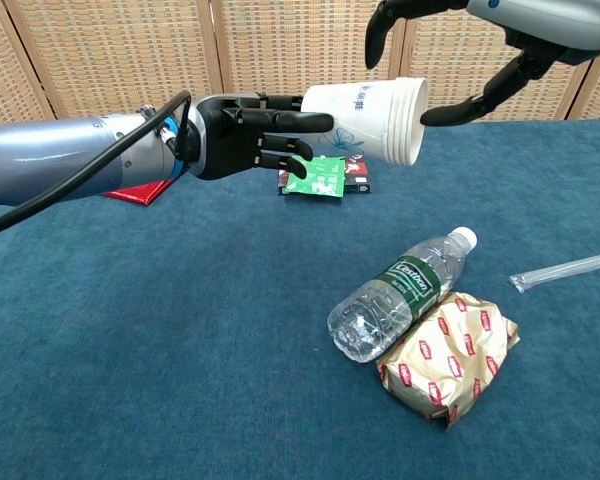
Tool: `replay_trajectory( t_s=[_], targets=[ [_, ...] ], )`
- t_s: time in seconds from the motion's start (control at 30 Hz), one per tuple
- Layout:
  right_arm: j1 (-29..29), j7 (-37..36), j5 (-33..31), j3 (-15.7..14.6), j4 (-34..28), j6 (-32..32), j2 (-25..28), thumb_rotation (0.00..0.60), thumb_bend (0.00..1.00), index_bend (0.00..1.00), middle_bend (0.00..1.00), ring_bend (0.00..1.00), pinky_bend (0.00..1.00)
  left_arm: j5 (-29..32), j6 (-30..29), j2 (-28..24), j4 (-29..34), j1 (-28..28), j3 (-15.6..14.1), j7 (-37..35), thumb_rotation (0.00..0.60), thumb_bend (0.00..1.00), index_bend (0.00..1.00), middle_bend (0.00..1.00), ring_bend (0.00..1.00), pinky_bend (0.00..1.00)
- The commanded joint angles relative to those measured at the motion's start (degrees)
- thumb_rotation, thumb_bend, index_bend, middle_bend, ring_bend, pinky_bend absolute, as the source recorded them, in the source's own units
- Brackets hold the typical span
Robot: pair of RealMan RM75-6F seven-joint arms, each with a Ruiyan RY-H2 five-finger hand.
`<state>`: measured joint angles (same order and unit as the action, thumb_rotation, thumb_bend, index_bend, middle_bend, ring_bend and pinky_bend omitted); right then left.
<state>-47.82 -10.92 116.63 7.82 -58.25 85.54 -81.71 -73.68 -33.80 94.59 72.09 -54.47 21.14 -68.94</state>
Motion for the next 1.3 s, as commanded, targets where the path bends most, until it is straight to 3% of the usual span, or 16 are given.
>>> replay_trajectory(
  t_s=[0.03, 0.47, 1.3],
  targets=[
    [-0.44, -0.07, -0.38, -0.35, 0.55, -0.11, -0.40, 0.600, 0.39, 0.42, 0.00, 0.00, 0.00, -0.09, 0.06, 0.03, -0.02, 0.00, -0.05, 0.02, 0.600, 0.14, 0.50, 0.50, 0.56, 0.54],
    [-1.39, -0.46, -2.02, -1.88, 3.01, 0.76, -2.05, 0.600, 0.46, 0.49, 0.00, 0.00, 0.00, 0.11, 0.44, 0.23, -0.09, 0.05, 0.04, -0.07, 0.600, 0.14, 0.50, 0.50, 0.56, 0.54],
    [-1.99, -2.80, -3.46, -3.52, 11.47, 8.39, -8.09, 0.600, 0.53, 0.64, 0.00, 0.00, 0.02, 0.39, 2.64, -0.14, 0.51, 0.41, 0.33, -2.07, 0.600, 0.14, 0.50, 0.50, 0.56, 0.54]
  ],
)
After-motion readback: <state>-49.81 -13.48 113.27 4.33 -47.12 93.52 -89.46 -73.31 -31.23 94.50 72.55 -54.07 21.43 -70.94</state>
